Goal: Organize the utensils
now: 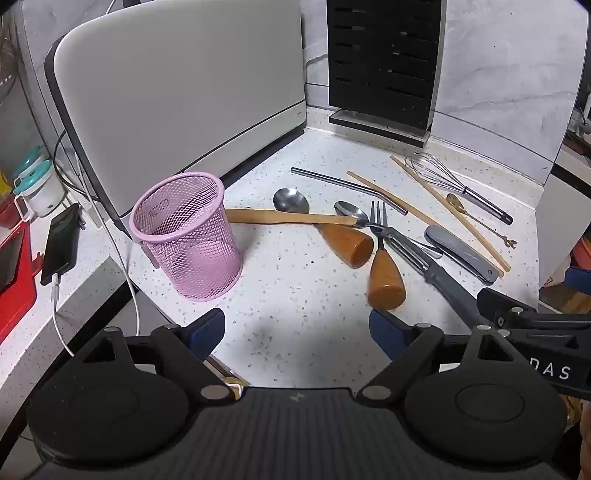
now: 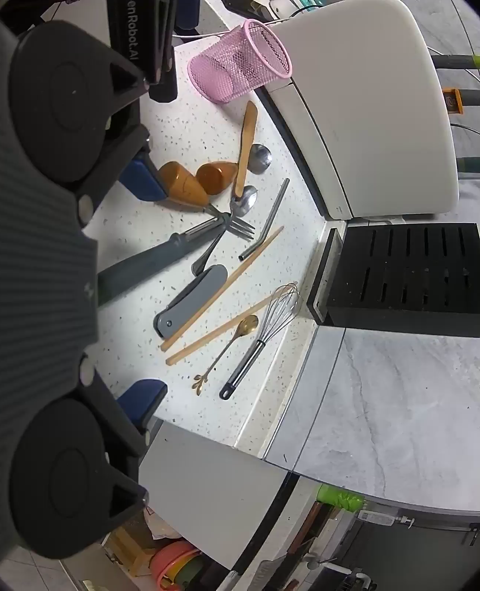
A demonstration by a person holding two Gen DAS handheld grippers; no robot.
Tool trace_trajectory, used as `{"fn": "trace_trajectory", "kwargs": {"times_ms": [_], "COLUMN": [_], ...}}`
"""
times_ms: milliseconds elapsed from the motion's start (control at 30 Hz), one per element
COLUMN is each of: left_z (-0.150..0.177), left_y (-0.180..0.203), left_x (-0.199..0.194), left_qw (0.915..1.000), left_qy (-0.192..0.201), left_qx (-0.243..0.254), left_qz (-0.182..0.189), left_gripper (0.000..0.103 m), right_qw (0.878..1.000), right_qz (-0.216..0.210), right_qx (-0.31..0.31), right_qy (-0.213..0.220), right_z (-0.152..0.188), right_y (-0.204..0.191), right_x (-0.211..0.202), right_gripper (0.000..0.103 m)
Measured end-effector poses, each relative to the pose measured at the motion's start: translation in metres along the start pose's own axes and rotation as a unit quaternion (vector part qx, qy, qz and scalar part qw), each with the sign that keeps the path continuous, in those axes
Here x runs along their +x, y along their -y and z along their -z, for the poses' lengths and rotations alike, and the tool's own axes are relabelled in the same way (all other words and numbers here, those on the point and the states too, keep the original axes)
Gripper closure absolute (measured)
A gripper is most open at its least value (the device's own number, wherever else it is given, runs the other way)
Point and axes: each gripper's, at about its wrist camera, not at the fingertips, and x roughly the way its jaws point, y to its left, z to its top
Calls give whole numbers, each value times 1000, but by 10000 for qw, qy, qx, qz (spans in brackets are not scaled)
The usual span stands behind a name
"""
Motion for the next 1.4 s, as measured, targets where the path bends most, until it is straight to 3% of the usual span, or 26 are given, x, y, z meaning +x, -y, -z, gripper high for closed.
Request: {"fn": "trace_trajectory", "kwargs": {"times_ms": [1400], "left_z": [0], "left_y": [3], "left_x": [2], "left_qw": [9999], "left_qy": [-40], "left_qx": [89], "left_qz": [-97], "left_gripper": [1], "right_qw": [10000], "right_qz": [15], "right_qx": [-34], "right_qy": [14], "right_z": [1], "right_y": [3], "right_x": [0], "right_gripper": [3]}}
